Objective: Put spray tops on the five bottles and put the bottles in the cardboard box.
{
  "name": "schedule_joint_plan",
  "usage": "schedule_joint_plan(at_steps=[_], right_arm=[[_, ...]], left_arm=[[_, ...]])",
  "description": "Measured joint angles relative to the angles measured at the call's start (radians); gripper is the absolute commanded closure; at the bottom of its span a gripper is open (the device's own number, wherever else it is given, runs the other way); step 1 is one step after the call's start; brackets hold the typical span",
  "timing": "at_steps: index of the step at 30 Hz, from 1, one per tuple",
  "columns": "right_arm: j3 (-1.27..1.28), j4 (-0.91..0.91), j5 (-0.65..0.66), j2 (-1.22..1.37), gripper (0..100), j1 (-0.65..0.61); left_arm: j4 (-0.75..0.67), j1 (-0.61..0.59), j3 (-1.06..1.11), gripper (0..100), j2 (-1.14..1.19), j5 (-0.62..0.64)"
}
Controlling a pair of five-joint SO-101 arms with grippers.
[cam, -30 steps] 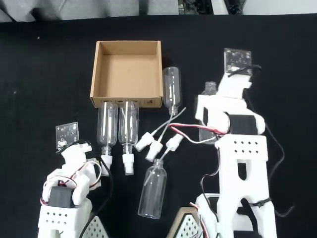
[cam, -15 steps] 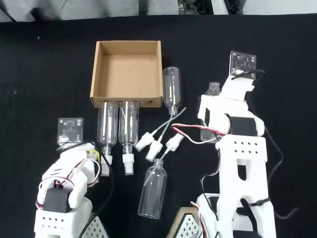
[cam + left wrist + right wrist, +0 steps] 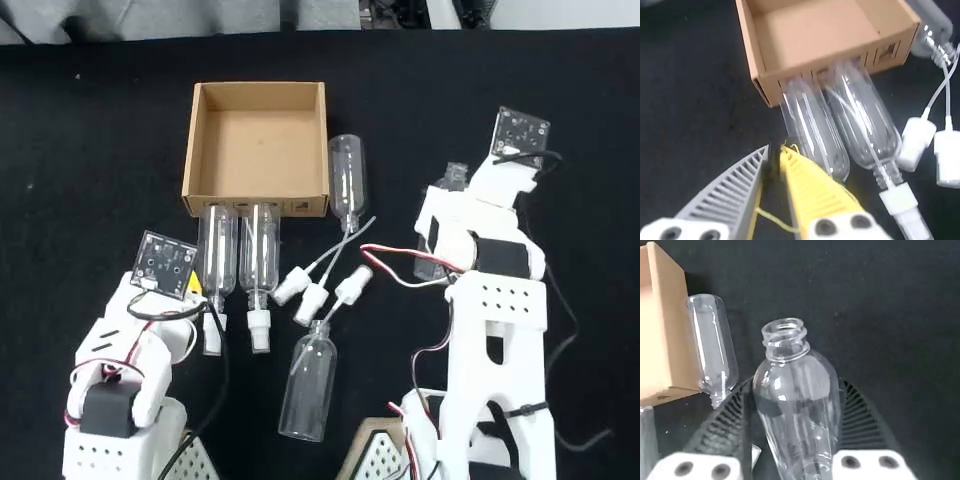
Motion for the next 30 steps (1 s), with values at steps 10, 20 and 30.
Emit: schedule_joint_plan(at_steps=[10,20,30], right_arm=[[0.0,0.0,-0.015,0.0,92.1,0.04],[0.0,0.0,-0.032,0.0,92.1,0.051],[0.0,0.0,-0.032,0.0,92.0,0.066]], left_arm=[[0.0,0.112,-0.16,92,0.305,-0.008],[0.0,0.183,-0.298,85,0.618,0.057],[0.0,0.358,-0.414,85,0.833,0.13]])
